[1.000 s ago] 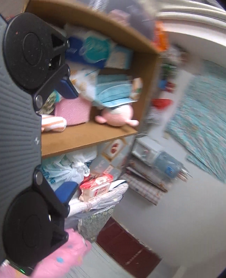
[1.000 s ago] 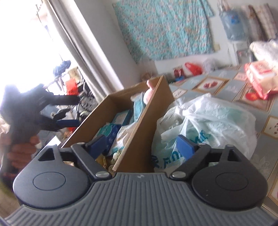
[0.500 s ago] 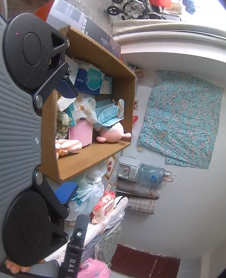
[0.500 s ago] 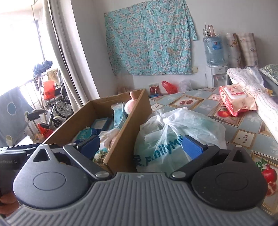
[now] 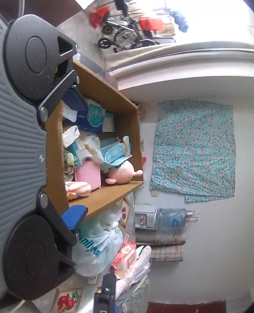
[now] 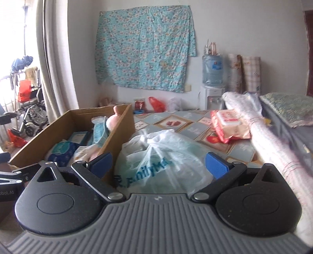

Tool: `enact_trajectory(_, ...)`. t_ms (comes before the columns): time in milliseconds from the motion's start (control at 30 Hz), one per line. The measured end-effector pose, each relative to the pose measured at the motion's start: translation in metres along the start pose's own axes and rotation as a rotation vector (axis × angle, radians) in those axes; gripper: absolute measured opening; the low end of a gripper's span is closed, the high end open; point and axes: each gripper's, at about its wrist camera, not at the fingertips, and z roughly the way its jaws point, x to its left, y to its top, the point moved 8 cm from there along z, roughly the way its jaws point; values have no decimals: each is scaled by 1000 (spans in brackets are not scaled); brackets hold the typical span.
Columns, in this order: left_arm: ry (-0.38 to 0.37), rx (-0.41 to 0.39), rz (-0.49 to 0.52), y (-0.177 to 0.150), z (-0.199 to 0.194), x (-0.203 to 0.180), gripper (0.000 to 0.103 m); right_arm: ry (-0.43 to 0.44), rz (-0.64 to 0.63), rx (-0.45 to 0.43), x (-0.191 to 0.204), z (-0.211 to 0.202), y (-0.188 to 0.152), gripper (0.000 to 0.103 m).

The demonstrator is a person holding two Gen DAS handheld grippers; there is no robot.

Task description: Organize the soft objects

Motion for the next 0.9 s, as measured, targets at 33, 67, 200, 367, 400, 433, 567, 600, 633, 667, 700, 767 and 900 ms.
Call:
enact_trajectory(33,-15,8,22,1,2,-2,103,-12,-4,-1,-1,-1,1,102)
enact_trajectory(67,-32,22,38,1,5,-4,103,-26,-2,-2,-3,-2,2,102)
enact_trajectory(200,-68,63,-15,-3,17,0,103,-58,20,-7,-10,-4,6,102)
enact_trajectory(367,-59,83,-70,-5,23,12,103,-94,24,-39,-14,-7,8,102)
enact_trajectory(400,-58,82,-71,-4,23,14,103,-101,21,-46,-13,-7,10,102)
enact_trajectory(433,-61,82,-73,-3,22,15,103,-102,19,-49,-13,-7,11,102)
enact_trajectory(567,-87,79,-80,0,19,17,103,-83,28,-43,-9,-4,15,102)
enact_trajectory(600,-82,74,-77,1,18,18,103,-70,36,-37,-8,-4,16,102)
enact_trajectory(633,-69,69,-72,1,17,19,103,-53,48,-26,-6,-3,16,102)
enact_trajectory(667,-55,65,-63,2,16,20,103,-33,64,-12,-5,-1,16,102)
enact_trajectory(700,-45,63,-58,2,16,21,103,-10,81,-1,-4,0,15,102)
enact_trajectory(767,-31,65,-61,3,16,25,103,20,99,6,-1,3,12,102)
enact_trajectory(900,0,80,-75,3,15,32,103,54,97,44,9,12,0,102)
